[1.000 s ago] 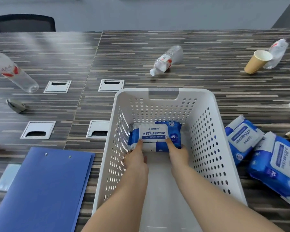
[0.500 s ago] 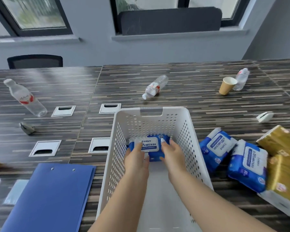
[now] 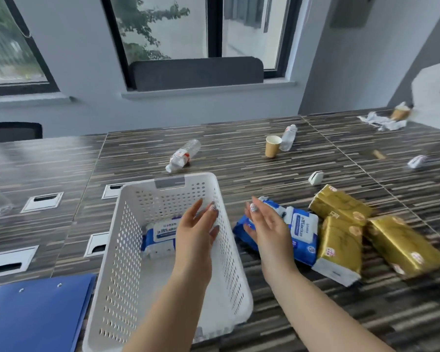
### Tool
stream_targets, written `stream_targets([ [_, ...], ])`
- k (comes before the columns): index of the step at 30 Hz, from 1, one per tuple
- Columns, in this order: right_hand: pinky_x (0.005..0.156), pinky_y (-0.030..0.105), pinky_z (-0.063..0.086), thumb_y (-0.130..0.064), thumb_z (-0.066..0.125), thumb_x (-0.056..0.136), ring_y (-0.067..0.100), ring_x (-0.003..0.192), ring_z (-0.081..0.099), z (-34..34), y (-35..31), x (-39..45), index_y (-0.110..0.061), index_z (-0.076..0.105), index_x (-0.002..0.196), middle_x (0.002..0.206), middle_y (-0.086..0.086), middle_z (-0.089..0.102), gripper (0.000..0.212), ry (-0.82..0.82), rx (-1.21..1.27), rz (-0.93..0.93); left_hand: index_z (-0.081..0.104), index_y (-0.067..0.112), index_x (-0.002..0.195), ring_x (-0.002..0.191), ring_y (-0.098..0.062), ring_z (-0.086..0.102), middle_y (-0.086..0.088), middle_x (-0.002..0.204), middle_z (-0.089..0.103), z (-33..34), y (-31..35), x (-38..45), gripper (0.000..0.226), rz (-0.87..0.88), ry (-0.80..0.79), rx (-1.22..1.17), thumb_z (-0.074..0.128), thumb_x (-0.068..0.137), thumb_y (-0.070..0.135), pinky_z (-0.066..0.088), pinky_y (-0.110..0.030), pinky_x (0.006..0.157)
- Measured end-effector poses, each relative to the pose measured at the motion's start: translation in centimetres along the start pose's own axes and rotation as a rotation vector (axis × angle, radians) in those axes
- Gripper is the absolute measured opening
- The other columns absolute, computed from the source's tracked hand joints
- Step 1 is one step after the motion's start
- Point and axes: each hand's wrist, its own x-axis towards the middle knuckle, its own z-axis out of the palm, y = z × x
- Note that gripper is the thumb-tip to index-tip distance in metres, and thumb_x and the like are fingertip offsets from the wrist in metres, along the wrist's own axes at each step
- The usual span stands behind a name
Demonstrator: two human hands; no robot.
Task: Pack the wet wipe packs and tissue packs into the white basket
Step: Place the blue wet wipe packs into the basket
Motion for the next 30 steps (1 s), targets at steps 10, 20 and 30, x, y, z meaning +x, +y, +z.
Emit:
stream_targets([
  [10,0.098,0.040,0.049,-0.017,0.054,0.095,0.016,0.113,0.058,-10.6,2.0,1.0,-0.025,0.063,0.108,0.125,0.001,0.061,0.018,0.148,0.134,0.223,0.058,0.017,0.121,0.097,-0.014,0.065,-0.005,0.117,0.066,8.4,-6.3,-1.5,0.033,-0.133,-0.096,0.036,0.061,0.090,0.009,0.049,-0.025,0.075],
  [20,0.089,0.035,0.051,-0.018,0.053,0.095,0.021,0.122,0.053,-16.1,3.3,7.5,-0.020,0.053,0.133,0.138,0.004,0.050,0.038,-0.020,0.092,0.447,0.054,0.018,0.115,0.084,-0.008,0.063,-0.004,0.106,0.066,12.8,-11.6,2.8,0.027,-0.188,0.212,0.122,0.058,0.091,0.008,0.050,-0.026,0.076],
  [30,0.109,0.043,0.032,-0.020,0.048,0.098,0.018,0.136,0.036,-13.7,5.4,14.3,-0.030,0.035,0.144,0.136,-0.005,0.044,0.049,-0.184,0.255,0.722,0.055,0.010,0.128,0.100,-0.019,0.064,0.002,0.107,0.064,13.6,-13.4,11.9,0.042,-0.109,0.318,0.611,0.064,0.088,0.016,0.054,-0.039,0.088],
])
